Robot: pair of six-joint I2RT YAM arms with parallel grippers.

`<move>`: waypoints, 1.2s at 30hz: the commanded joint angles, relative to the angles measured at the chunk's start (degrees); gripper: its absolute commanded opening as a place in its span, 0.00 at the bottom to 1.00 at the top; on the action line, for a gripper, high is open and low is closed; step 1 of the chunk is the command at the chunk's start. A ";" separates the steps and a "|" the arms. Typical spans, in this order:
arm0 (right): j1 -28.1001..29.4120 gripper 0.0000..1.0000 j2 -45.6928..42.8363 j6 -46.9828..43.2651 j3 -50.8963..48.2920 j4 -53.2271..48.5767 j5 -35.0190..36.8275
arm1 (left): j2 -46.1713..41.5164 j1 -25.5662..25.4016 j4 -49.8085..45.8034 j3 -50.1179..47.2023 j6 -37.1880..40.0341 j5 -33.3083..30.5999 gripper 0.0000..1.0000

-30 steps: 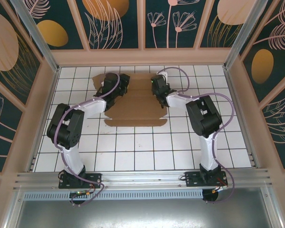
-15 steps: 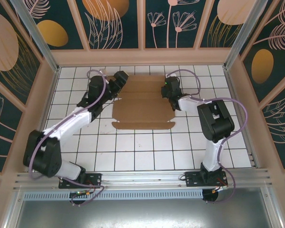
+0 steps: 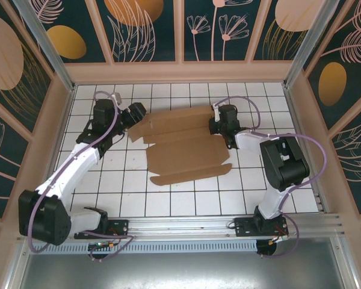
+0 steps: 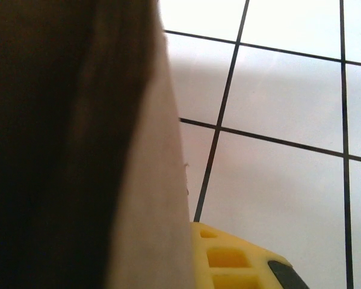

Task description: Fold the paper box

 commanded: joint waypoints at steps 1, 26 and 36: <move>-0.11 0.10 -2.11 -1.83 -1.51 1.03 -1.71 | 2.25 0.19 0.85 -1.21 -0.21 7.03 0.73; 0.00 0.05 -0.23 1.21 -1.25 1.00 -6.81 | 12.06 0.27 33.69 -13.32 -12.28 12.82 0.34; -0.65 0.40 -1.37 3.81 -2.72 1.96 -6.13 | 14.53 0.31 39.52 -16.39 -16.43 11.97 0.17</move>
